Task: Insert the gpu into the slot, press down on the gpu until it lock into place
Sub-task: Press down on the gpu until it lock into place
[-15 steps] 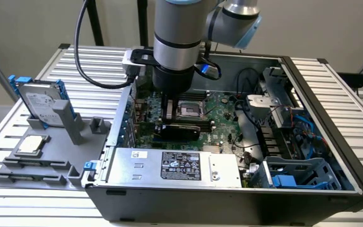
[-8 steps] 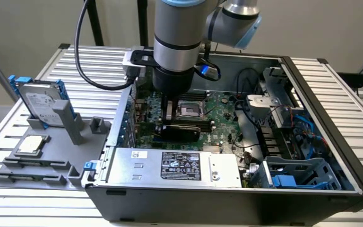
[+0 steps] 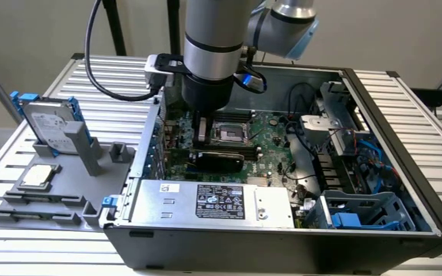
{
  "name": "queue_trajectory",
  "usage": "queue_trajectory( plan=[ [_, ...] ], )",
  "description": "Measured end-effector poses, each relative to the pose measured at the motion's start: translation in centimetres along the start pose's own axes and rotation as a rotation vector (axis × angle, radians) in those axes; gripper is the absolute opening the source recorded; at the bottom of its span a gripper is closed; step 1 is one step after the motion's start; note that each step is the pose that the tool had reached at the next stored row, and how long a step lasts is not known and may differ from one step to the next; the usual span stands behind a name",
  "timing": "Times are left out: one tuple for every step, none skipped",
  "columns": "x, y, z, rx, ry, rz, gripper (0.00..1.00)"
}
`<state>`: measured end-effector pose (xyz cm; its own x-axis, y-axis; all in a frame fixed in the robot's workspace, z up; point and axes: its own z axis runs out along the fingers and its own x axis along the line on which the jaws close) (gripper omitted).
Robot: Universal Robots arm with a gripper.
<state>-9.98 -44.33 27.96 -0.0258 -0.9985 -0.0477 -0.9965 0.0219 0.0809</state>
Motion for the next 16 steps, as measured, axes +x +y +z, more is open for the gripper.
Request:
queue_trajectory(
  plan=[
    [0.0, 0.13, 0.01, -0.0067, 0.0033, 0.001, 0.11],
    [0.0, 0.25, 0.01, -0.0148, 0.0068, 0.001, 0.11],
    [0.0, 0.36, 0.03, -0.024, 0.0102, 0.002, 0.11],
    [0.0, 0.47, 0.03, -0.0336, 0.0133, 0.002, 0.11],
    [0.0, 0.57, 0.05, -0.0441, 0.016, 0.003, 0.11],
    [0.0, 0.67, 0.06, -0.0551, 0.0188, 0.004, 0.11],
    [0.0, 0.78, 0.07, -0.0652, 0.0216, 0.004, 0.11],
    [0.0, 0.88, 0.07, -0.0753, 0.0246, 0.005, 0.11],
    [0.0, 0.98, 0.08, -0.0853, 0.0276, 0.006, 0.11],
    [0.0, 1.08, 0.09, -0.0947, 0.0303, 0.006, 0.11],
    [0.0, 1.17, 0.09, -0.1029, 0.0333, 0.007, 0.11],
    [0.0, 1.25, 0.1, -0.1099, 0.0361, 0.007, 0.11],
    [0.0, 1.32, 0.11, -0.1169, 0.0392, 0.007, 0.11],
    [0.0, 1.37, 0.11, -0.1229, 0.0424, 0.008, 0.11],
    [0.0, 1.4, 0.1, -0.1271, 0.0452, 0.008, 0.11],
    [0.0, 1.43, 0.1, -0.1308, 0.0477, 0.008, 0.11]
  ],
)
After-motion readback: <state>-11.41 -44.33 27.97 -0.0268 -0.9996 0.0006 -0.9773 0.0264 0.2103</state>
